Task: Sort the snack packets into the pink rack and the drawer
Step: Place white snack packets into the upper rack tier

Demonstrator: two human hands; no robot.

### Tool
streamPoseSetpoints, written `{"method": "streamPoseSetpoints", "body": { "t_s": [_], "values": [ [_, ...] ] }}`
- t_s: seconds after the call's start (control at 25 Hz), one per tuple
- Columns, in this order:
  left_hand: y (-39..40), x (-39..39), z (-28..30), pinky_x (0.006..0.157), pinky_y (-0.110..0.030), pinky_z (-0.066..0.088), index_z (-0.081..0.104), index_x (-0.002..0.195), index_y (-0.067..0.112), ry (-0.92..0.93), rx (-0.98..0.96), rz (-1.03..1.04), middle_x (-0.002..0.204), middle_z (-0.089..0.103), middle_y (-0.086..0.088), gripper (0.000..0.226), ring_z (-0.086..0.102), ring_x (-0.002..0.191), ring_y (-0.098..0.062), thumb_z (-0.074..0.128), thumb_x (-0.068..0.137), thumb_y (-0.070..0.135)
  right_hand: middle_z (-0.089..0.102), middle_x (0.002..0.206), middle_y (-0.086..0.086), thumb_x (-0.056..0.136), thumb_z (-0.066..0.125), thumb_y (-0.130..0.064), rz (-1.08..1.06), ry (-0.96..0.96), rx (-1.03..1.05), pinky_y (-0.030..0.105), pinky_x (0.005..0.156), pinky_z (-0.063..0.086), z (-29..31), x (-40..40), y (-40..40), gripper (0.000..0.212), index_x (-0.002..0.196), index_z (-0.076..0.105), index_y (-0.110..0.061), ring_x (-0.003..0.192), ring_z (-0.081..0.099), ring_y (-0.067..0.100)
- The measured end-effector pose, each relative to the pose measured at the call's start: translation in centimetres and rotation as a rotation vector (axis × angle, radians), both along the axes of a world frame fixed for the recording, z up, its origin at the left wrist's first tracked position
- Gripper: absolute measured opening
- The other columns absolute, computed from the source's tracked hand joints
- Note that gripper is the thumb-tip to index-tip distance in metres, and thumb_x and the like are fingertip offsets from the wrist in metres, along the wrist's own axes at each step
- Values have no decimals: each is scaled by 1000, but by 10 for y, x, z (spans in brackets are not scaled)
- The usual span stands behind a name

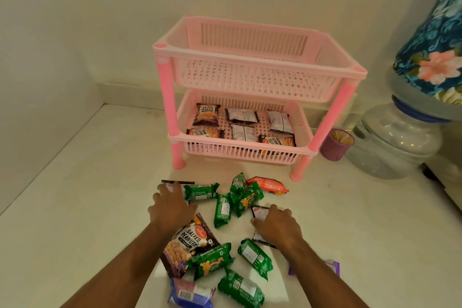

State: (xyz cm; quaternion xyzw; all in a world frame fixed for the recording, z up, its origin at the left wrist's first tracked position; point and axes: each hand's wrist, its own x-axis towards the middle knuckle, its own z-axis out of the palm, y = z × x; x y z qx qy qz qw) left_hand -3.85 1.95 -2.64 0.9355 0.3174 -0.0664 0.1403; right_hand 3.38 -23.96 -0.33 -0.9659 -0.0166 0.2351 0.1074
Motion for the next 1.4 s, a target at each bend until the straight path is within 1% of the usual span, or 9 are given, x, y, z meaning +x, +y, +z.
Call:
{"method": "streamPoseSetpoints", "body": {
  "t_s": [0.16, 0.32, 0.56, 0.72, 0.92, 1.0, 1.16, 1.28, 1.4],
  "values": [
    [10, 1, 0, 87, -41, 50, 25, 148, 21, 59, -32, -8, 132, 36, -14, 74, 43, 119, -30, 56, 83, 37, 55, 130, 9, 86, 51, -40, 78, 15, -44, 33, 89, 46, 7, 7, -6, 49, 131, 48, -19, 117, 56, 27],
    [31, -1, 9, 86, -37, 49, 29, 147, 20, 50, -35, 23, 129, 42, -13, 67, 50, 117, -30, 50, 85, 32, 61, 128, 2, 86, 49, -31, 145, 14, -74, 29, 85, 45, 22, 24, -20, 41, 125, 54, -22, 114, 59, 24],
    [35, -5, 41, 84, -31, 51, 39, 140, 25, 69, -4, -38, 127, 44, -5, 58, 53, 113, -22, 49, 85, 36, 60, 131, 0, 77, 63, -48, 194, 145, -52, 29, 88, 47, 26, 19, -18, 61, 132, 48, -25, 117, 57, 22],
    [20, -5, 89, 79, -26, 50, 37, 139, 31, -27, -89, -188, 112, 45, 3, 52, 57, 99, -15, 46, 89, 43, 57, 134, 3, 82, 57, -43, 231, 114, -39, 27, 92, 44, 42, 16, -22, 52, 130, 51, -22, 122, 55, 24],
    [0, 6, 188, 72, -24, 58, 40, 143, 36, -229, -367, -511, 120, 56, 11, 55, 66, 82, -5, 58, 91, 39, 61, 131, -5, 79, 68, -29, 404, 31, -17, 27, 87, 49, 146, 42, -42, 53, 131, 56, -35, 111, 60, 15],
    [-3, 16, 235, 77, -30, 59, 41, 142, 39, -314, -437, -593, 122, 58, 13, 55, 66, 87, -6, 63, 91, 39, 60, 122, -15, 83, 68, -28, 492, -70, 45, 24, 80, 52, 209, 53, -50, 48, 127, 55, -42, 99, 62, 5],
    [4, 52, 313, 79, -23, 54, 38, 140, 46, -485, -315, -726, 137, 49, 17, 56, 62, 98, -4, 62, 90, 40, 55, 107, -25, 89, 68, -27, 544, -288, 235, 11, 53, 51, 321, 79, -49, 46, 125, 53, -52, 77, 65, -6],
    [15, 89, 355, 72, -35, 60, 44, 137, 38, -613, -288, -731, 122, 61, 7, 51, 69, 84, -8, 63, 89, 31, 59, 112, -13, 89, 70, -23, 542, -526, 338, 16, 55, 53, 373, 116, -35, 57, 136, 48, -47, 79, 69, 10],
    [26, 129, 375, 58, -30, 59, 47, 133, 31, -645, -307, -743, 111, 62, 3, 47, 72, 70, -13, 63, 92, 17, 57, 125, -4, 88, 71, -20, 552, -703, 305, 23, 72, 48, 389, 158, -15, 65, 144, 44, -39, 100, 61, 17]
  ]
}}
